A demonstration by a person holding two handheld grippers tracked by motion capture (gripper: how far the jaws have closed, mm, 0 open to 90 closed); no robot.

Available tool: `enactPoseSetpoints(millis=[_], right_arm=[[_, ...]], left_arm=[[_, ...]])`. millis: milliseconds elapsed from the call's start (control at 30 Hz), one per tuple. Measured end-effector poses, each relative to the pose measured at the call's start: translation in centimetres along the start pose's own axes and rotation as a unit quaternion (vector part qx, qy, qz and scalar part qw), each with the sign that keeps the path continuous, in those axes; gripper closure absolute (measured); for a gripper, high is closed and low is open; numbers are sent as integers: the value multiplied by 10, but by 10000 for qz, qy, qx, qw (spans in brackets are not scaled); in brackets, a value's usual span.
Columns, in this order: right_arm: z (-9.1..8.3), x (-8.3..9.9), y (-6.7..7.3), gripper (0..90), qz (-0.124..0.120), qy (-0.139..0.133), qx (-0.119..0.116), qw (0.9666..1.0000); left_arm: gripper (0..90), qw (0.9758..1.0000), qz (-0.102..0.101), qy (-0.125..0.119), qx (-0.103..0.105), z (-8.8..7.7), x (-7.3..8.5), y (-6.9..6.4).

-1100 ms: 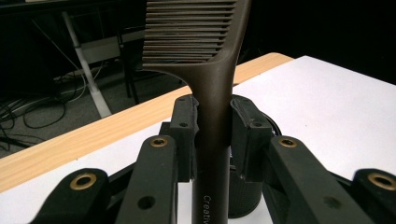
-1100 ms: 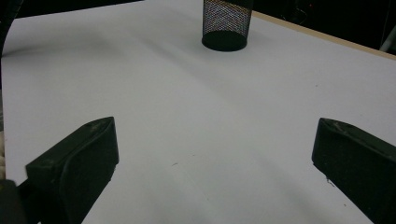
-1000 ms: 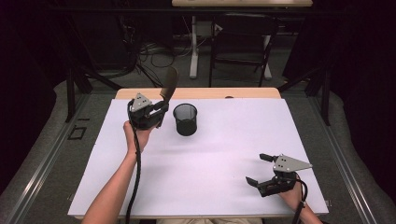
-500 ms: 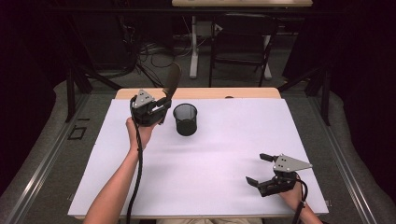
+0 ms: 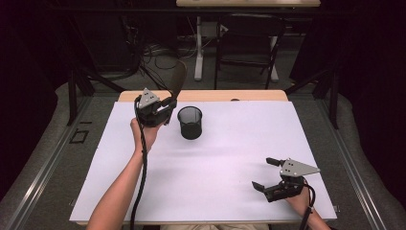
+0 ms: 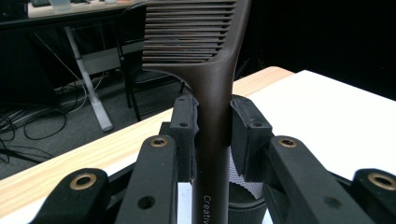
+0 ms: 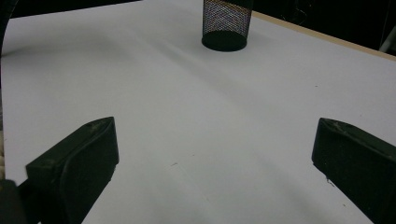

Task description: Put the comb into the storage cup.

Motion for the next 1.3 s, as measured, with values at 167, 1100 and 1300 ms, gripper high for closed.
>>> enactPoseSetpoints(millis=[167, 1100, 1300], right_arm=[[0, 0, 0, 2, -6, -2, 4, 10000], [0, 0, 0, 3, -1, 4, -10, 10000], [0, 0, -1, 3, 0, -1, -7, 10000]], left_arm=[[726, 10000, 26, -21, -3, 1, -4, -1], [726, 9998, 56, -178, 47, 11, -20, -7], [725, 9997, 46, -223, 62, 13, -22, -8]])
Point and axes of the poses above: each handheld gripper's, and its own axes: z roughly forward along the jaws, x roughly out of its underside, y roughly to its left, the point moved 3 cm from there along z, roughly forward along the jaws, and after that the axes turned 10 degrees about y, right-handed, at the moved point
